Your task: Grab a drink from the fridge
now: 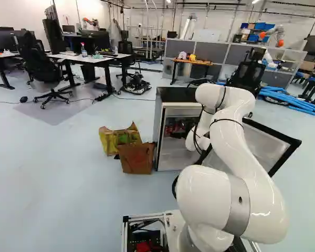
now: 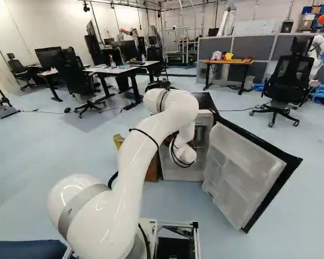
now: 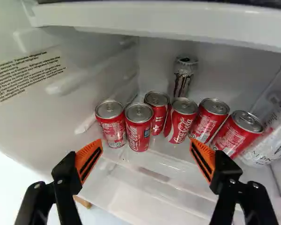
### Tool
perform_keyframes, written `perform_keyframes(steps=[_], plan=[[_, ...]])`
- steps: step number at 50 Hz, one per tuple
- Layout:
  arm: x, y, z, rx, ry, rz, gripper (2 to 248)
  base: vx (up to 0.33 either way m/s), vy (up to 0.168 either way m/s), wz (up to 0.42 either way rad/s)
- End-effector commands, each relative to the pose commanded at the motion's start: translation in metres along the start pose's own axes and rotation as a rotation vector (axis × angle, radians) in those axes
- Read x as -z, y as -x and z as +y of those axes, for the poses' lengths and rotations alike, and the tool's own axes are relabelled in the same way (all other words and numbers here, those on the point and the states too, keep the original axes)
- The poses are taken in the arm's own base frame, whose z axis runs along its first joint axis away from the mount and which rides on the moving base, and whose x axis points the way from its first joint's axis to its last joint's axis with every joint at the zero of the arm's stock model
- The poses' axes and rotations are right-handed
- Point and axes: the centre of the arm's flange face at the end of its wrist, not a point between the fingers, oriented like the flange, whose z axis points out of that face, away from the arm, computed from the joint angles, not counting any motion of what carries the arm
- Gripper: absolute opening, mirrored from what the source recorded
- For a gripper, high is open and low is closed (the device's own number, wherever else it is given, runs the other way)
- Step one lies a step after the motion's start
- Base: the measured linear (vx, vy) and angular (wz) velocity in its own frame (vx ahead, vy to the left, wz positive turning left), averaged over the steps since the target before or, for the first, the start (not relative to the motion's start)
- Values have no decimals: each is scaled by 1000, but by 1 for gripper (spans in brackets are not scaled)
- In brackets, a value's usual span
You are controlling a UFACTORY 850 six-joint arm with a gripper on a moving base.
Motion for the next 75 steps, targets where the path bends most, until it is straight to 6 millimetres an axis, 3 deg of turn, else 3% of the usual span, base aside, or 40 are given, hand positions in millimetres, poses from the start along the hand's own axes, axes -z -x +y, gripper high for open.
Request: perform_keyframes(steps=[12, 29, 44, 45, 49, 50, 56, 75], plan=[[0, 0, 0, 0, 0, -3, 247, 0, 0, 0], [0, 0, 0, 0, 0, -3, 207, 0, 0, 0], [0, 0, 0, 0, 0, -3, 209, 0, 0, 0], [0, 0, 0, 0, 0, -3, 199, 0, 0, 0], [0, 0, 0, 0, 0, -3, 199, 0, 0, 0], [0, 0, 0, 0, 0, -3, 185, 0, 0, 0], [0, 0, 0, 0, 0, -3, 178, 0, 0, 0], [0, 0, 0, 0, 0, -3, 180, 0, 0, 0]])
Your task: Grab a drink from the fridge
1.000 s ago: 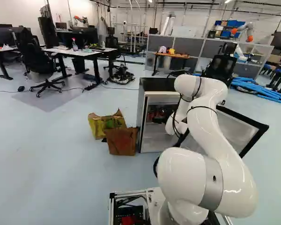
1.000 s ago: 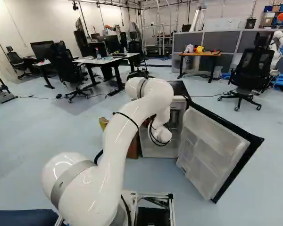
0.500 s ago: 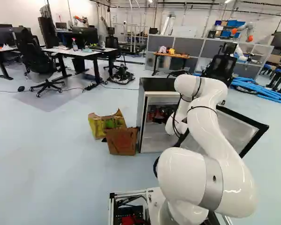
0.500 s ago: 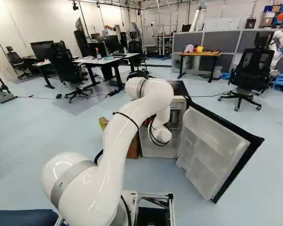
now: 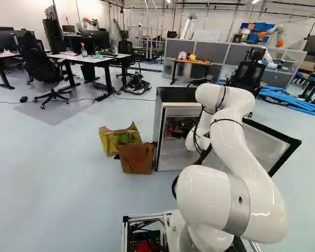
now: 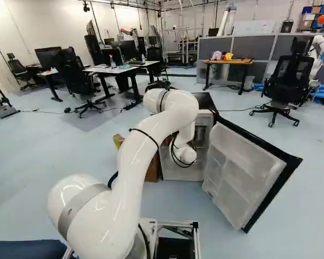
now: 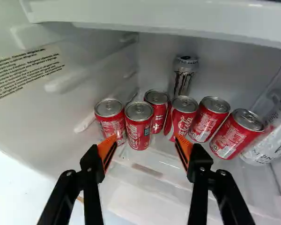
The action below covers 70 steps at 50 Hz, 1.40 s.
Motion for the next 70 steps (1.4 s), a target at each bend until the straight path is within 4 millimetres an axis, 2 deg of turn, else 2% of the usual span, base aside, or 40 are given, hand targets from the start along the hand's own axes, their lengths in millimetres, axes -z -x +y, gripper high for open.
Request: perform_keyframes(steps=[19, 70], plan=[[-4, -1, 1, 5, 0, 5, 180, 0, 0, 0], [-29, -4, 10, 41, -3, 38, 180, 0, 0, 0]])
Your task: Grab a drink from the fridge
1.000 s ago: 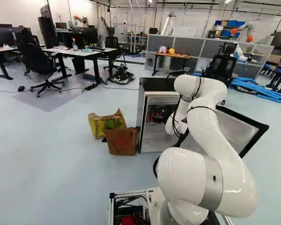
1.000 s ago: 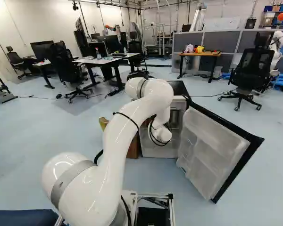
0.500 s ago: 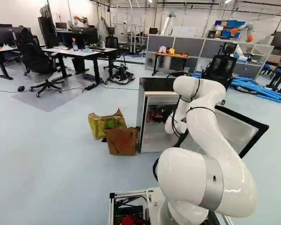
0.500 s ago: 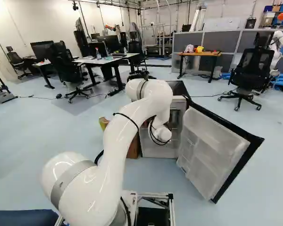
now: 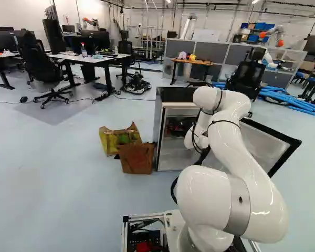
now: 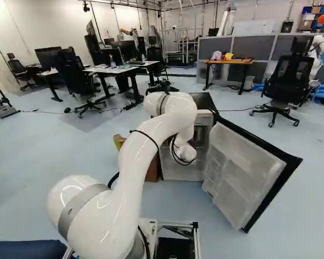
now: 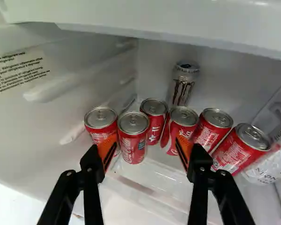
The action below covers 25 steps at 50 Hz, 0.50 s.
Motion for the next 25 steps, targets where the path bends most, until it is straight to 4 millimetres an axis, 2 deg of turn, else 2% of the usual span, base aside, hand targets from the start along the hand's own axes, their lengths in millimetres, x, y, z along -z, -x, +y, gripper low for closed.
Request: perform_keyframes(steps=[25], plan=[[-17, -4, -4, 21, -15, 16, 180, 0, 0, 0]])
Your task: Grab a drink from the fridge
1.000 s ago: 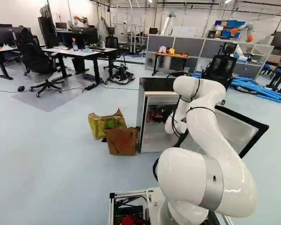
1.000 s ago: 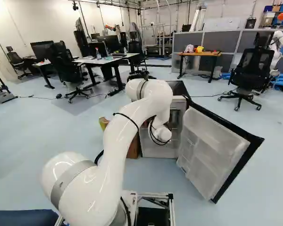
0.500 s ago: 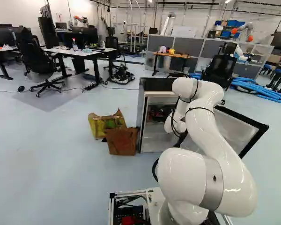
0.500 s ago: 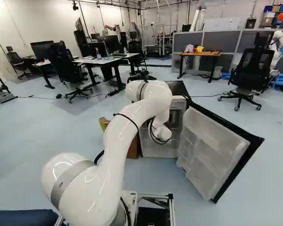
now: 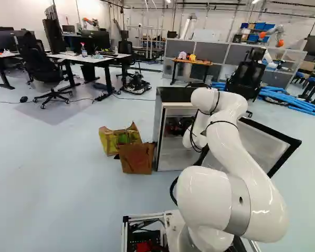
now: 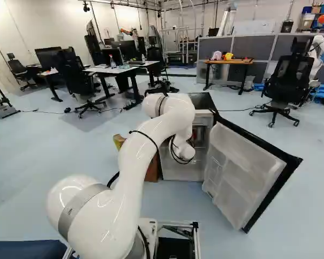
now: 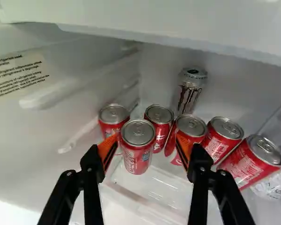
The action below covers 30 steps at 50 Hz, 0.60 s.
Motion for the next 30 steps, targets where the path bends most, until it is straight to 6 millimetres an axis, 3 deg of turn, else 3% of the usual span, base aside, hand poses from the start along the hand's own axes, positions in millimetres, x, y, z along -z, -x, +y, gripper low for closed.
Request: perform_keyframes(steps=[27, 28, 30], plan=[[-1, 0, 0, 1, -1, 1, 177, 0, 0, 0], [-1, 0, 0, 1, -1, 1, 141, 0, 0, 0], [-1, 0, 0, 1, -1, 1, 141, 0, 0, 0]])
